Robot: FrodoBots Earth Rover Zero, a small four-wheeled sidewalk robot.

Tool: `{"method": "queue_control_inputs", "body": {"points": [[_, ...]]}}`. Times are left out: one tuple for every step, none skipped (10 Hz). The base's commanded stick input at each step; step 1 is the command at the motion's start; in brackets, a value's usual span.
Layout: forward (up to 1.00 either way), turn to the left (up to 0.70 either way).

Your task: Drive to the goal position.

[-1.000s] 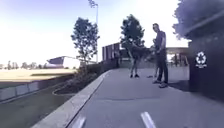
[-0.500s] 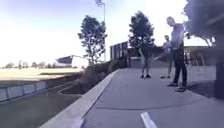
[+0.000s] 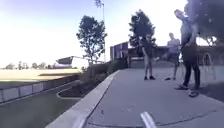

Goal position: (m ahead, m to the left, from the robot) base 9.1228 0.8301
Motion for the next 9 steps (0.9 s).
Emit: {"method": "queue_control_inputs", "body": {"points": [[0.98,-0.39],[0.98,-0.34],[0.98,-0.02],[0.98,0.0],[0.98,0.0],[0.98,0.0],[0.98,0.0],[0.98,0.0],[0.98,0.0]]}}
